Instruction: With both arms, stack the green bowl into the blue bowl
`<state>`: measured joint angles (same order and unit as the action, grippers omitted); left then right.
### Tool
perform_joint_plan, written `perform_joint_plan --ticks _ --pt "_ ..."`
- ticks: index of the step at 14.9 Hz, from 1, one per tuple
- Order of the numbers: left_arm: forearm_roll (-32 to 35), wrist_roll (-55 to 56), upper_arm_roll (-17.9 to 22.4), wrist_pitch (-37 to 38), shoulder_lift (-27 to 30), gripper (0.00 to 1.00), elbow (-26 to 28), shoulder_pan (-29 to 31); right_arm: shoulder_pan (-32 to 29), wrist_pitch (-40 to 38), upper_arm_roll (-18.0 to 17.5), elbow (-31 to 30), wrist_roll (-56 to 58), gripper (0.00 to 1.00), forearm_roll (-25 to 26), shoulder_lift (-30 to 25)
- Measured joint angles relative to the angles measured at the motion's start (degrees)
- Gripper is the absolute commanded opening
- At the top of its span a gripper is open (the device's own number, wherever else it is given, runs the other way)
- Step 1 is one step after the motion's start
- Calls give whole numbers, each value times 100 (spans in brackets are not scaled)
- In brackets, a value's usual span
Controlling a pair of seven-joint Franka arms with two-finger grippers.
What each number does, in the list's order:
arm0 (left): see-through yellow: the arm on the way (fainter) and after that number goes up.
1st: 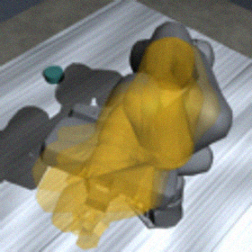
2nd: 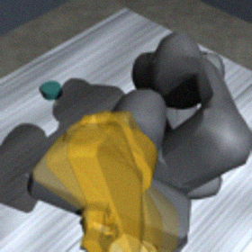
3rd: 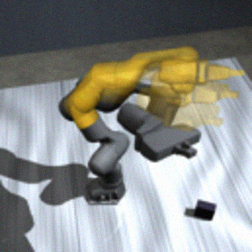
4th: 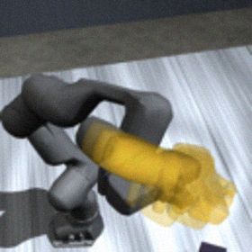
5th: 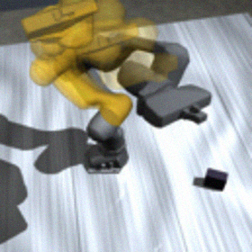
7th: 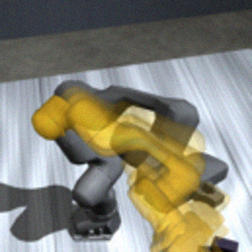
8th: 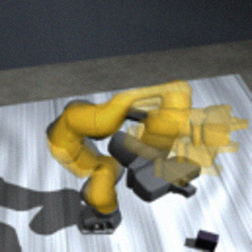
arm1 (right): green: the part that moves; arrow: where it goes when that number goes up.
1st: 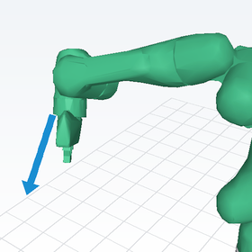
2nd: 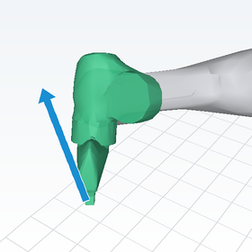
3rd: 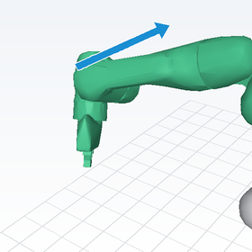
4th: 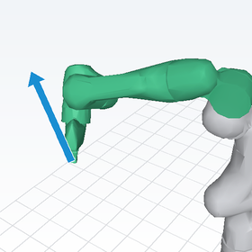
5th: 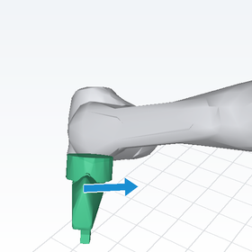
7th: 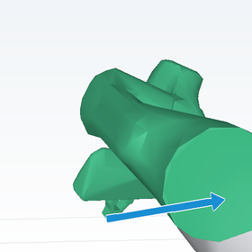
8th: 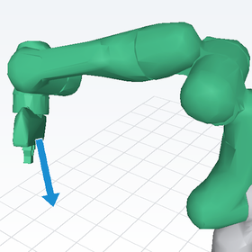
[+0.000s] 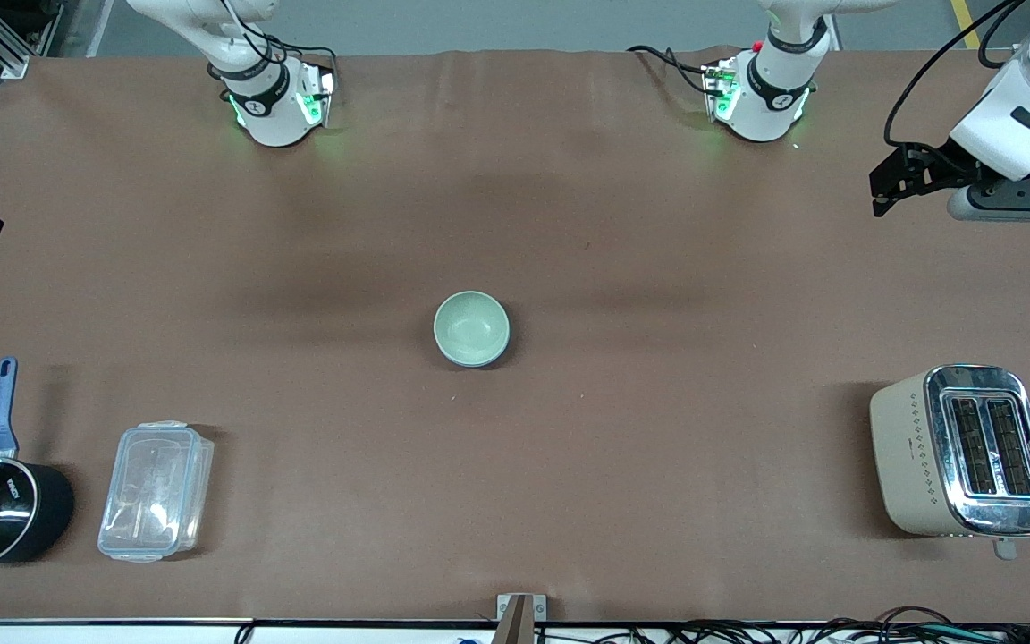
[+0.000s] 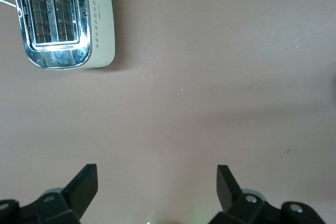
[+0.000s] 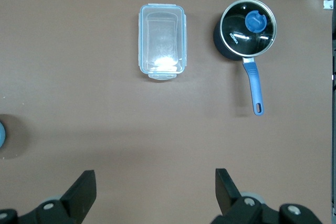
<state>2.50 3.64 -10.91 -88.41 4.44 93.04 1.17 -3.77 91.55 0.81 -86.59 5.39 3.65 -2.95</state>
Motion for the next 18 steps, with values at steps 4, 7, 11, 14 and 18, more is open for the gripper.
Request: perform_joint_plan --ticks 4,7,11,14,18 --pt "-73 0 2 -2 -6 100 -1 7 22 -397 -34 48 0 100 -1 22" --pt "-85 0 4 -11 -31 100 -1 38 196 -492 -59 48 -360 100 -5 27" --pt "-85 0 6 -25 -63 100 -6 44 357 -654 -73 52 -543 100 -5 28" --pt "-85 0 7 -26 -65 100 -14 45 268 -800 -10 56 265 100 -5 28" --pt "-85 0 7 -26 -69 100 -16 45 122 -900 41 61 761 100 -7 28"
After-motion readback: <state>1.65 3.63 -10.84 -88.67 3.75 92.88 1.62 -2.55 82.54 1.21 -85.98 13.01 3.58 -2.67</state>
